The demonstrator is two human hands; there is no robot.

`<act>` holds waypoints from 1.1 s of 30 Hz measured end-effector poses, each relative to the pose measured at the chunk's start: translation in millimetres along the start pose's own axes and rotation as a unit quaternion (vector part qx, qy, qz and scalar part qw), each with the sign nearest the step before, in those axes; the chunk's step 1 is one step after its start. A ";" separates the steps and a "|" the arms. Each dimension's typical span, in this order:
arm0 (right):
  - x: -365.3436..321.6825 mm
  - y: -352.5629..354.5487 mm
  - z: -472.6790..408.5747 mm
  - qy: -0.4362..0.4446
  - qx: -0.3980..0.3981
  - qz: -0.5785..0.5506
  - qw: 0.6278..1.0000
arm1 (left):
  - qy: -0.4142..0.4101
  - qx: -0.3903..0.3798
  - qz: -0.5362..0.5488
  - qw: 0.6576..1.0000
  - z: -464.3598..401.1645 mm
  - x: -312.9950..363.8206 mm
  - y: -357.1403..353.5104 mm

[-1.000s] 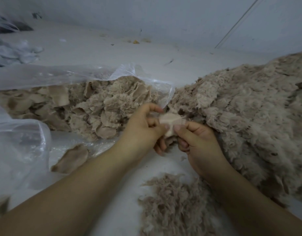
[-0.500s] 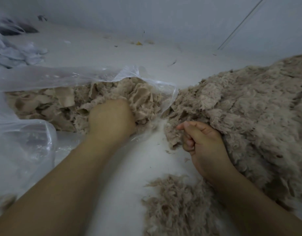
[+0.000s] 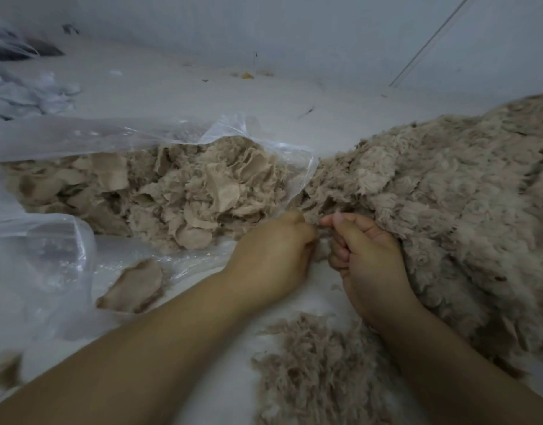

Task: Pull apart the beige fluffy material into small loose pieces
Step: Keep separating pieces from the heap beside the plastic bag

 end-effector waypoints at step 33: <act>-5.1 -7.6 2.0 0.009 -0.103 0.077 0.992 | 0.147 0.073 0.534 0.829 1.2 -14.2 8.6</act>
Point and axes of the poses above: each hand's wrist, its own z-axis away from the middle knuckle, its own y-axis out of the back of the hand, x = y × z, the point moved 4 cm from there along -z, towards the middle knuckle, and after that the axes turned 12 degrees about -x, right-handed, at the moved point
